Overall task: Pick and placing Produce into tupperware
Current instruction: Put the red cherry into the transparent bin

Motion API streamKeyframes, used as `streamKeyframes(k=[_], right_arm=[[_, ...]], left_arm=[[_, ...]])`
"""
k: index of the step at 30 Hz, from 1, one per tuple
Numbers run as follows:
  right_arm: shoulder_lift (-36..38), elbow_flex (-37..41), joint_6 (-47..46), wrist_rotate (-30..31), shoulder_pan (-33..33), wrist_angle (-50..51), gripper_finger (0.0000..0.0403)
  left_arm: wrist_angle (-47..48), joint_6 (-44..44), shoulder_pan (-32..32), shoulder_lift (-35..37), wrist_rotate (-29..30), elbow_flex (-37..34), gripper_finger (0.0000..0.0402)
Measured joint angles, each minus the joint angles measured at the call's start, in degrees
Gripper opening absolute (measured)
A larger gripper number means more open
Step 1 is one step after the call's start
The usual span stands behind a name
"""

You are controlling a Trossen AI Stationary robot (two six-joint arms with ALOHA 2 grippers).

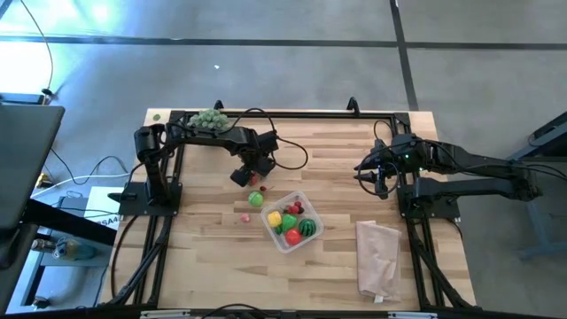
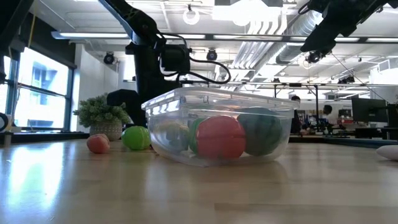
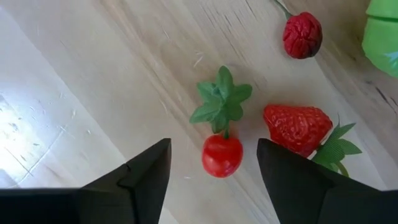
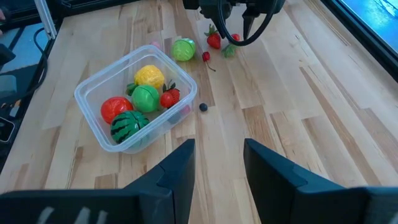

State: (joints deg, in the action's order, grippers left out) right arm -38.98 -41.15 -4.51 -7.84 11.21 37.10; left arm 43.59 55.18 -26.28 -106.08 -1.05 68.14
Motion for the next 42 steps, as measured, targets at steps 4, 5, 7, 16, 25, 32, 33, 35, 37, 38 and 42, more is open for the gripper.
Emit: streamKeyframes(k=[4,5,7,16,25,32,33,35,37,38,42], right_arm=[[0.0,0.0,0.0,0.0,0.0,0.0,0.0129],[0.0,0.0,0.0,0.0,0.0,0.0,0.0129],[0.0,0.0,0.0,0.0,0.0,0.0,0.0129],[0.0,0.0,0.0,0.0,0.0,0.0,0.0129],[0.0,0.0,0.0,0.0,0.0,0.0,0.0129],[0.0,0.0,0.0,0.0,0.0,0.0,0.0129],[0.0,0.0,0.0,0.0,0.0,0.0,0.0129],[0.0,0.0,0.0,0.0,0.0,0.0,0.0129],[0.0,0.0,0.0,0.0,0.0,0.0,0.0129],[0.0,0.0,0.0,0.0,0.0,0.0,0.0129],[0.0,0.0,0.0,0.0,0.0,0.0,0.0129]], left_arm=[[0.0,0.0,0.0,0.0,0.0,0.0,0.0223],[0.0,0.0,0.0,0.0,0.0,0.0,0.0221],[0.0,0.0,0.0,0.0,0.1,0.0,0.0217],[-1.3,0.0,-0.1,0.0,0.7,-2.6,0.0209],[-5.5,0.0,0.0,0.0,3.0,-4.1,0.0209],[-6.1,0.0,0.0,0.0,1.3,-4.1,0.0209],[-6.0,0.0,0.0,0.0,0.9,-4.1,0.0209],[-5.8,0.0,0.0,0.0,0.7,-4.1,0.0209],[-5.6,0.0,0.0,0.0,0.6,-4.1,0.0209],[-5.4,0.0,0.0,0.0,0.6,-4.1,0.0209],[-4.3,0.0,0.0,0.0,0.6,-4.1,0.0209]])
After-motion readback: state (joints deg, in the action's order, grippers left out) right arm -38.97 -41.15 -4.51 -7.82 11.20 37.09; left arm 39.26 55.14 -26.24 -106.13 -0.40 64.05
